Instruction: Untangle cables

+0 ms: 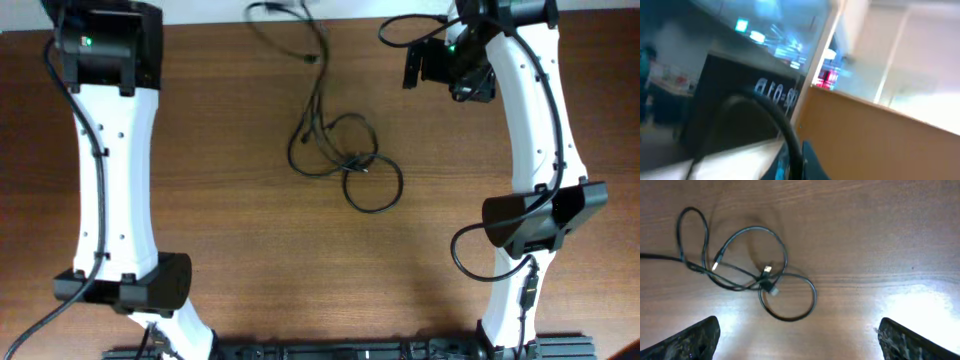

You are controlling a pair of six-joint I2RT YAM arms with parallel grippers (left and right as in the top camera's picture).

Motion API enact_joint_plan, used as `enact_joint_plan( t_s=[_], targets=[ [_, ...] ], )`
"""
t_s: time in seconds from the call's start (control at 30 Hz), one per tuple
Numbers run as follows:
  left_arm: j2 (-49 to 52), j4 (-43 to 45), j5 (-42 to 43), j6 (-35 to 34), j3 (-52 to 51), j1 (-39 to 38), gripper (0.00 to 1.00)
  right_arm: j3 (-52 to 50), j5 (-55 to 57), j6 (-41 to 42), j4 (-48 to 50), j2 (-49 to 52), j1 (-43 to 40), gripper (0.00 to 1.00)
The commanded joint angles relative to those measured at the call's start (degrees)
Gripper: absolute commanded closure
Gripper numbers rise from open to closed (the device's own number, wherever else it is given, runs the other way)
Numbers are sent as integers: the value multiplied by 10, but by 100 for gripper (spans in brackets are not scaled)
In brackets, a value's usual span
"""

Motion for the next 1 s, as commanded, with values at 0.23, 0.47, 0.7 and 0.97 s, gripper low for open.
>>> enact_joint_plan(
  t_s=[0.23, 0.47, 0.7, 0.97],
  targets=[
    [-28, -249, -128, 102, 14, 20, 100, -11, -40, -4, 19, 0, 4, 1],
    [-47, 175, 35, 94, 14, 21, 100, -11, -77, -5, 17, 0, 4, 2],
    [-50, -176, -181, 317, 14, 72, 100, -11, -76, -11, 10, 0, 4, 1],
    [-43, -279, -298, 386, 14, 183, 100, -11, -76, -24, 4, 0, 4, 1]
  ],
)
